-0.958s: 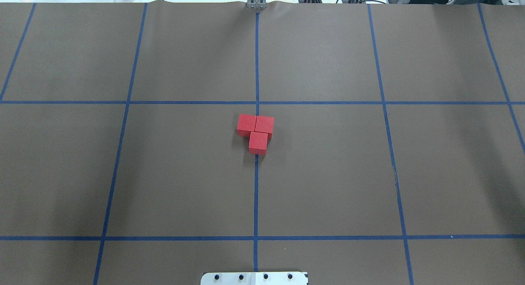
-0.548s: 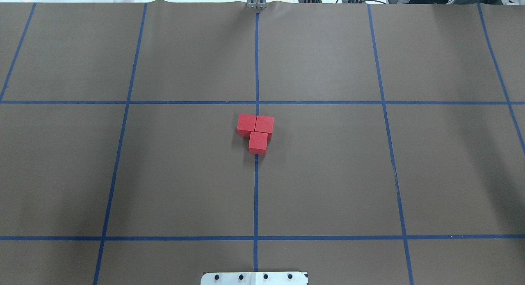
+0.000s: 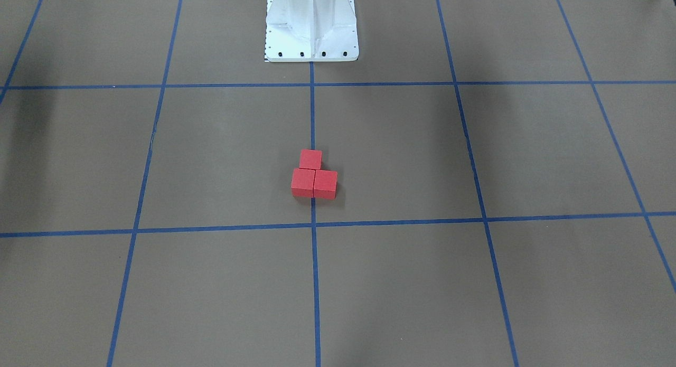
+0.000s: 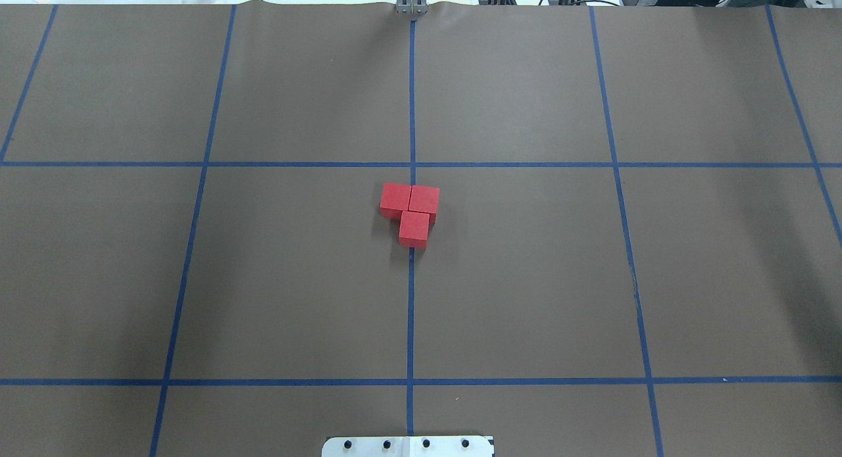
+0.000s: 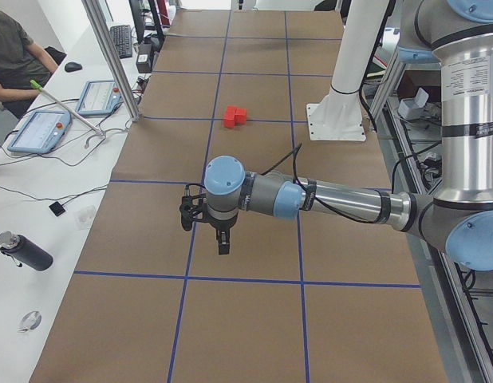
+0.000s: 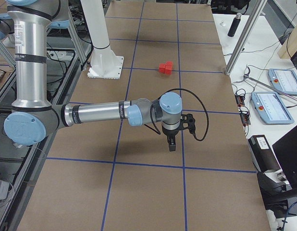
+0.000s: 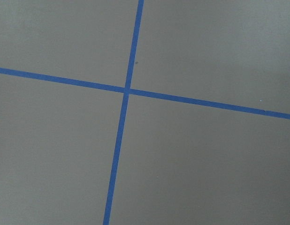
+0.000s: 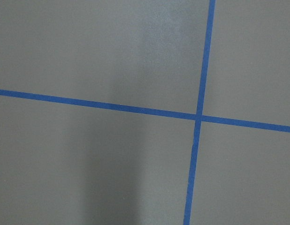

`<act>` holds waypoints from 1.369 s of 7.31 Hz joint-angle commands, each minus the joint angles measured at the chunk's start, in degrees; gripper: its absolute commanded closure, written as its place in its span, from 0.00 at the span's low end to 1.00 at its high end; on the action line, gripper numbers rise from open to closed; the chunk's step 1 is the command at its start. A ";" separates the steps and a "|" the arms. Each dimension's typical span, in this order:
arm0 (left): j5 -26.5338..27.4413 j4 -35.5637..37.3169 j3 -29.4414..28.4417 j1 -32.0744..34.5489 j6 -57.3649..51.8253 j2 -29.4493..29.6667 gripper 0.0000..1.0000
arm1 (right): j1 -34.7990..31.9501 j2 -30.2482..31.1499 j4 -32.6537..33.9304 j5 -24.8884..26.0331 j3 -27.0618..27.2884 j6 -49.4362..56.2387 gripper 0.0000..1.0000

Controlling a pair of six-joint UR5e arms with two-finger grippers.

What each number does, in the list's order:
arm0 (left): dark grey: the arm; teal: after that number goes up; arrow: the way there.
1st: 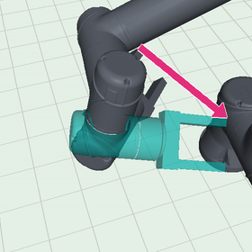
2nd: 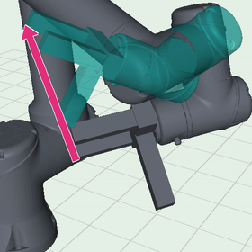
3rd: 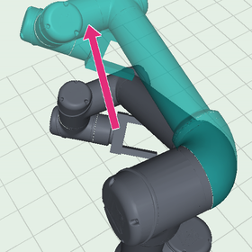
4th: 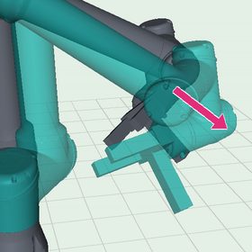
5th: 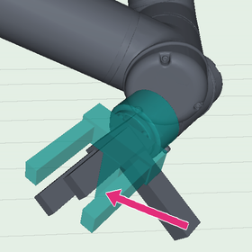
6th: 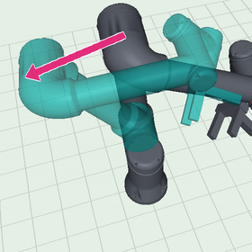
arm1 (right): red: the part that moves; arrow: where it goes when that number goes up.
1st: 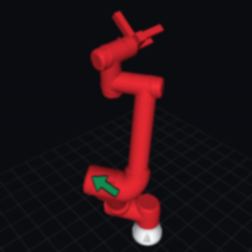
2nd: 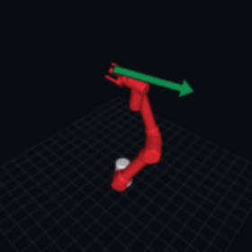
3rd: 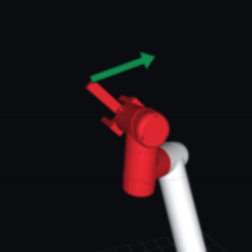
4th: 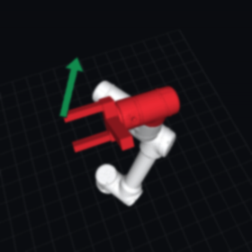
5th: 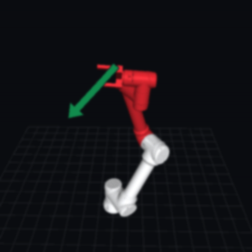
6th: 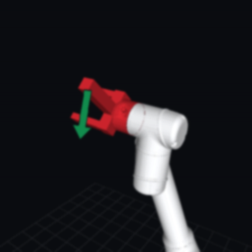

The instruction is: Form red blocks into L shape at center

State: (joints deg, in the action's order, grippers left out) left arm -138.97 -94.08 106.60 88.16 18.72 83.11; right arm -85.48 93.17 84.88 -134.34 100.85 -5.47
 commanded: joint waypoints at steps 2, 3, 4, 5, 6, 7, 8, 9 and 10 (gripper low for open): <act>0.02 0.04 1.32 0.08 0.00 -0.23 0.00 | 0.05 -0.01 -0.15 -0.04 -0.21 -0.06 0.01; 0.02 0.04 1.24 0.08 0.00 -0.49 0.00 | 0.05 -0.01 -0.15 -0.13 -0.12 -0.06 0.01; 0.02 0.04 1.33 0.08 0.00 -0.50 0.00 | 0.05 -0.01 -0.15 -0.22 -0.21 -0.06 0.01; -0.07 0.04 1.33 0.08 0.00 -0.50 0.00 | 0.05 -0.01 -0.06 -0.31 -0.21 -0.06 0.01; 0.02 0.04 1.24 0.00 0.00 -0.32 0.00 | 0.05 -0.01 -0.06 -0.31 -0.30 -0.06 0.01; -0.07 -0.05 1.42 -0.01 0.00 -0.15 0.00 | 0.05 -0.01 0.02 -0.31 -0.56 -0.06 0.01; -0.07 -0.13 1.33 -0.09 0.00 -0.14 0.00 | 0.14 -0.10 -0.06 -0.31 -1.61 -0.06 0.01; -0.07 -0.22 1.42 -0.09 0.00 -0.06 0.00 | 0.23 -0.10 -0.06 -0.31 -1.62 -0.06 0.01; -0.16 -0.40 1.42 -0.09 0.00 -0.06 0.00 | 0.23 -0.10 -0.15 -0.31 -1.53 -0.06 0.01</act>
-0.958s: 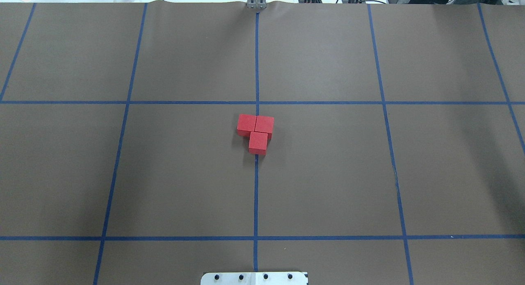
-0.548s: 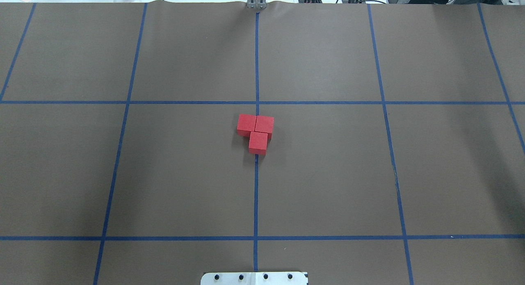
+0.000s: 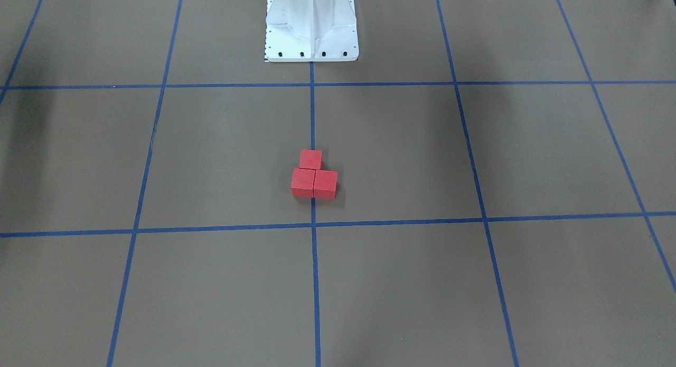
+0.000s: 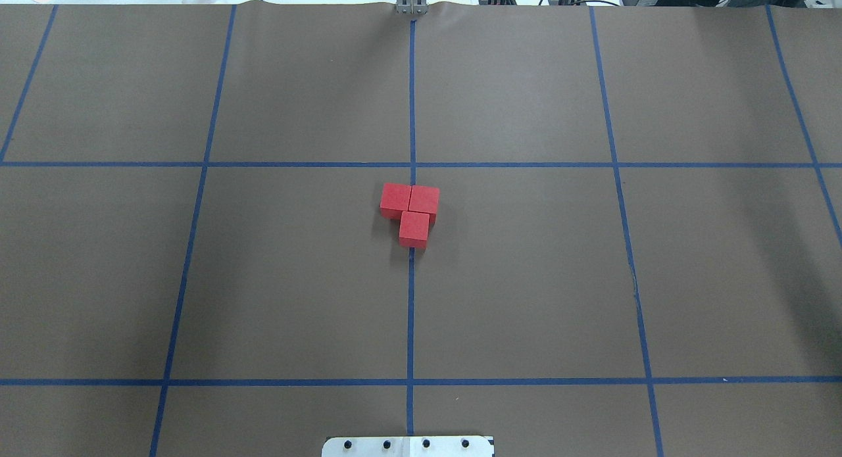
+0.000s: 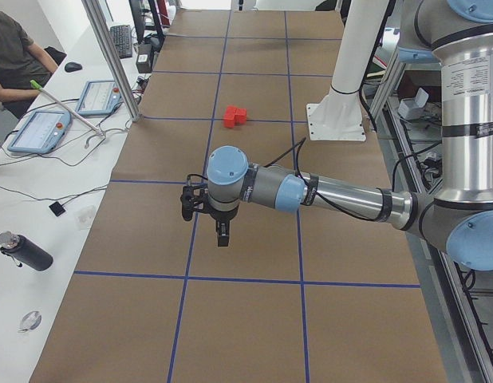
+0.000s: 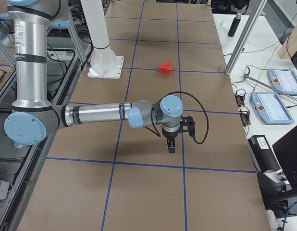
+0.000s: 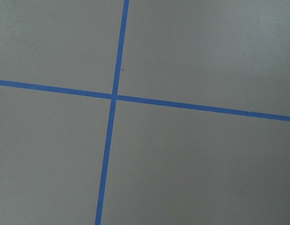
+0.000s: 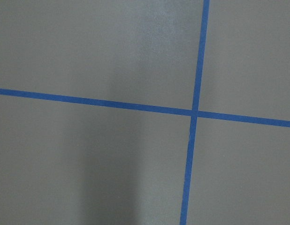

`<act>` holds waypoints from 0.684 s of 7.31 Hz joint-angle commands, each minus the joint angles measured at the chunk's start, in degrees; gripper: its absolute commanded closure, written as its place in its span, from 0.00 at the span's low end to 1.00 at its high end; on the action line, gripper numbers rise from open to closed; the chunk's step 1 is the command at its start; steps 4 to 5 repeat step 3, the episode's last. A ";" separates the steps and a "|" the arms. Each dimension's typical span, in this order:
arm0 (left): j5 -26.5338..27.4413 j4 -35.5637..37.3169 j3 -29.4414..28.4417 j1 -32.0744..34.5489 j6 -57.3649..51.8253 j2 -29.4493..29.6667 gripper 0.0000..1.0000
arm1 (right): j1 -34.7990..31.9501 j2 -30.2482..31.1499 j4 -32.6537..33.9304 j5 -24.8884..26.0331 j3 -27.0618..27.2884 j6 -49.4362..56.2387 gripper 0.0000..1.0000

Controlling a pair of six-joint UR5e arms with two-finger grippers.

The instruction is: Form red blocks into L shape at center

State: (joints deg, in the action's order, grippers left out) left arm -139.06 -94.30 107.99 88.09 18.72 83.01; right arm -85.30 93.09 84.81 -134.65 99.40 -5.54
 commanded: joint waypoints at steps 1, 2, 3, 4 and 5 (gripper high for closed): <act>-0.07 -1.75 -0.06 -0.02 0.00 0.05 0.00 | 0.13 -0.28 -0.08 0.00 -0.08 0.09 0.01; 0.02 -2.37 0.03 -0.02 0.00 0.05 0.00 | 0.31 -0.28 -0.08 0.00 -0.17 0.09 0.01; 0.02 -2.38 0.03 -0.02 0.00 0.05 0.00 | 0.40 -0.28 -0.08 -0.09 -0.17 0.26 0.01; 0.02 -2.38 0.03 -0.02 0.00 0.05 0.00 | 0.40 -0.28 -0.08 -0.09 -0.17 0.26 0.01; 0.02 -2.38 0.03 -0.02 0.00 0.05 0.00 | 0.40 -0.28 -0.08 -0.09 -0.17 0.26 0.01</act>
